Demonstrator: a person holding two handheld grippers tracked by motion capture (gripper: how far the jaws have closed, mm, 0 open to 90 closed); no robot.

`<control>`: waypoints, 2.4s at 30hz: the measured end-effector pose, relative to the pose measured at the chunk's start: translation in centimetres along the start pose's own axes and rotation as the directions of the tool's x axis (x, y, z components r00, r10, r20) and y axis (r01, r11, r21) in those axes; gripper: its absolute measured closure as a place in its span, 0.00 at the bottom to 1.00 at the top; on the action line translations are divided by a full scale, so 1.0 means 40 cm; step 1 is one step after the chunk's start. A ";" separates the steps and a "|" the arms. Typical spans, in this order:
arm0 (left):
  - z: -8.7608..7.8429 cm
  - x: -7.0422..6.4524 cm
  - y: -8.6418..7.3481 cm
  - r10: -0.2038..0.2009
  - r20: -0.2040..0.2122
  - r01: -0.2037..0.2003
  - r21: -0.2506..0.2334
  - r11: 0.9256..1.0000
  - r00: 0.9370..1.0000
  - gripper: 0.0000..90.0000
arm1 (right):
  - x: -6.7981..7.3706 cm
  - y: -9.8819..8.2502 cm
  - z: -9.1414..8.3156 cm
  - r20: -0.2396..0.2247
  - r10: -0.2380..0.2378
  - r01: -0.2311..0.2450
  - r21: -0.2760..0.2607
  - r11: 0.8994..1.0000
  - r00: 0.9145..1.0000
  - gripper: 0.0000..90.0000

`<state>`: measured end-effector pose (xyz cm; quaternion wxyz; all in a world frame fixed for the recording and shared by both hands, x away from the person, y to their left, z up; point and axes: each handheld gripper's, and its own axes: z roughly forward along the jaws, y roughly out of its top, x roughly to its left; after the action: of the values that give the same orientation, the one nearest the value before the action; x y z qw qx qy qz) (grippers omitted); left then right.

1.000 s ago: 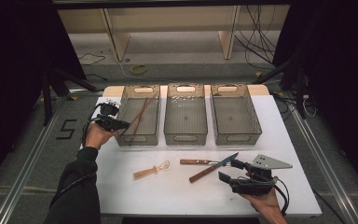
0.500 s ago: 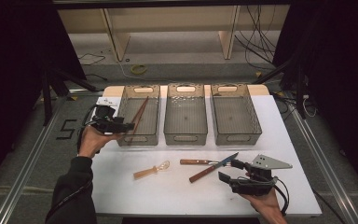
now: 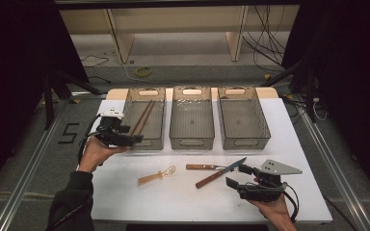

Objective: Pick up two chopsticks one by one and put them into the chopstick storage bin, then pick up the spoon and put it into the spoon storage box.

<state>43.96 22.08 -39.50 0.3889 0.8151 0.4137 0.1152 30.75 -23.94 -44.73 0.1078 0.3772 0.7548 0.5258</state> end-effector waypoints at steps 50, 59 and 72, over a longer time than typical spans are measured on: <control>0.089 -0.166 -0.105 0.201 0.102 -0.225 0.356 0.907 0.974 0.24 | -0.005 0.000 0.003 -0.008 0.000 0.000 -0.001 1.000 1.000 0.30; 0.103 -0.185 -0.116 0.239 0.130 -0.272 0.415 0.868 0.962 0.34 | -0.002 0.000 0.002 -0.006 -0.004 0.004 -0.002 1.000 1.000 0.30; 0.127 -0.175 -0.140 0.258 0.158 -0.302 0.461 0.834 0.953 0.53 | 0.002 0.001 0.002 -0.005 -0.009 0.009 0.001 1.000 1.000 0.30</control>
<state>38.86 15.98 -46.05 0.1715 0.9418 0.2877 0.0284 30.78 -23.81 -44.70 0.1083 0.3725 0.7570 0.5258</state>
